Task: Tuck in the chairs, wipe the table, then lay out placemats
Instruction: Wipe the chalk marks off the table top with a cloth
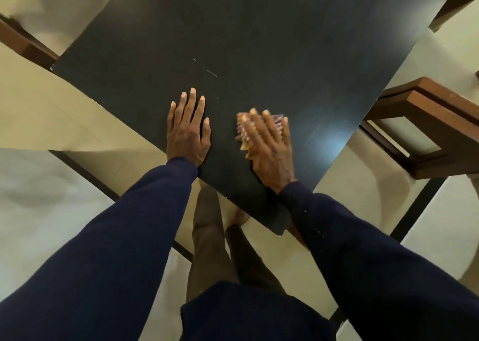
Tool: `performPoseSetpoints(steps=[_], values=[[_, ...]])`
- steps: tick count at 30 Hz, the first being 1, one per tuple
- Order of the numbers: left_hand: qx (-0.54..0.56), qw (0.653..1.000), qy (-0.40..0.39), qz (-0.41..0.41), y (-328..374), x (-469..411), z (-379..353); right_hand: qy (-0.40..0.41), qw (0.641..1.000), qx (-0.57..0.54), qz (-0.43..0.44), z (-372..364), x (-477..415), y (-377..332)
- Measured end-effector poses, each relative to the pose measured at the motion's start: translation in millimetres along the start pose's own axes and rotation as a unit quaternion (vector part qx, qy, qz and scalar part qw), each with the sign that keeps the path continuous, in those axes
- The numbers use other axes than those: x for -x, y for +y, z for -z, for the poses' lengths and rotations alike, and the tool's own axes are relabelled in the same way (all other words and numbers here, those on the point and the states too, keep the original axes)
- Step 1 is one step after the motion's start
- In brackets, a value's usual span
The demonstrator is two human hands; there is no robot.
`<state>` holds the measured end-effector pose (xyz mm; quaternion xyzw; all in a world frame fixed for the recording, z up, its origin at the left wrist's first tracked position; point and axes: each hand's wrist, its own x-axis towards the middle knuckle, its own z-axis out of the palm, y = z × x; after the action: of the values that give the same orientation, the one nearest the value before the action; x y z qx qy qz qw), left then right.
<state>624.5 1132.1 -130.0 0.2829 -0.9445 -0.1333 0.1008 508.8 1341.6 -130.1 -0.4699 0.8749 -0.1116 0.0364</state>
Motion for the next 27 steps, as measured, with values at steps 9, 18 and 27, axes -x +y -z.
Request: performPoseSetpoints(steps=[9, 18, 27], values=[[0.009, 0.999, 0.015, 0.036, 1, -2, -2, -0.045, 0.989, -0.017, 0.138, 22, 91, 55], [-0.001, 0.995, 0.030, 0.094, -1, 0, -4, 0.031, 0.997, 0.016, -0.065, 1, -92, 5], [-0.001, 0.995, 0.014, 0.097, 1, -1, -5, -0.082, 0.954, -0.005, 0.288, 27, -31, 68]])
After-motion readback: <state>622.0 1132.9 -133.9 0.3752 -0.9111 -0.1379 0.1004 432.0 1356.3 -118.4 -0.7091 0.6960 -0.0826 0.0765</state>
